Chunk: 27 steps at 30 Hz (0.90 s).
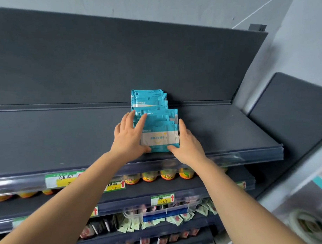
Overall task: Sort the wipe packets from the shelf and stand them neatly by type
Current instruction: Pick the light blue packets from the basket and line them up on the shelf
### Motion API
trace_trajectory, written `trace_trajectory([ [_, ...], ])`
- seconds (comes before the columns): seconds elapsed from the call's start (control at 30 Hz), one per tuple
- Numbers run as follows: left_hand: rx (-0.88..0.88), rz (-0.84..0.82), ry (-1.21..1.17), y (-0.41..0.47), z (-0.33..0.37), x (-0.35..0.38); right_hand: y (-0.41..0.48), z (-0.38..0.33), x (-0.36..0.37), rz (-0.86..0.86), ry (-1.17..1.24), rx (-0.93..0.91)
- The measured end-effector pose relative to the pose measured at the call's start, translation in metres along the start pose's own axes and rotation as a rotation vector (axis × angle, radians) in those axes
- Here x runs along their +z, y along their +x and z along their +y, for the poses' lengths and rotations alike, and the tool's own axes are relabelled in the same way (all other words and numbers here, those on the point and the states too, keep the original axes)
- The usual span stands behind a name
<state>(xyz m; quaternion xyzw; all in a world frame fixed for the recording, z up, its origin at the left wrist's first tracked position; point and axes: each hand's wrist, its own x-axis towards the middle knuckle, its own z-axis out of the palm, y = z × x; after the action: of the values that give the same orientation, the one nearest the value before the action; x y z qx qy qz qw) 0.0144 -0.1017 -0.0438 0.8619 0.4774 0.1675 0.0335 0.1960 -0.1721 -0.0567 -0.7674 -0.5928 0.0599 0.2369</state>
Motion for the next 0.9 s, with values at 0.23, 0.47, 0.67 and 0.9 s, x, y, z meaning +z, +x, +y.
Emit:
trace_trajectory([
  [0.23,0.268,0.001,0.174,-0.007,0.009,-0.008,-0.04,-0.002,-0.015,0.1,-0.294,0.051],
  [0.47,0.535,0.054,0.212,-0.031,0.031,-0.013,-0.121,-0.007,-0.025,0.171,-0.454,0.292],
  [0.67,0.806,0.051,0.144,-0.075,0.063,-0.002,-0.222,-0.019,-0.028,0.155,-0.514,0.562],
  [0.9,1.051,-0.005,0.113,-0.156,0.112,0.014,-0.352,-0.026,-0.035,0.156,-0.531,0.834],
])
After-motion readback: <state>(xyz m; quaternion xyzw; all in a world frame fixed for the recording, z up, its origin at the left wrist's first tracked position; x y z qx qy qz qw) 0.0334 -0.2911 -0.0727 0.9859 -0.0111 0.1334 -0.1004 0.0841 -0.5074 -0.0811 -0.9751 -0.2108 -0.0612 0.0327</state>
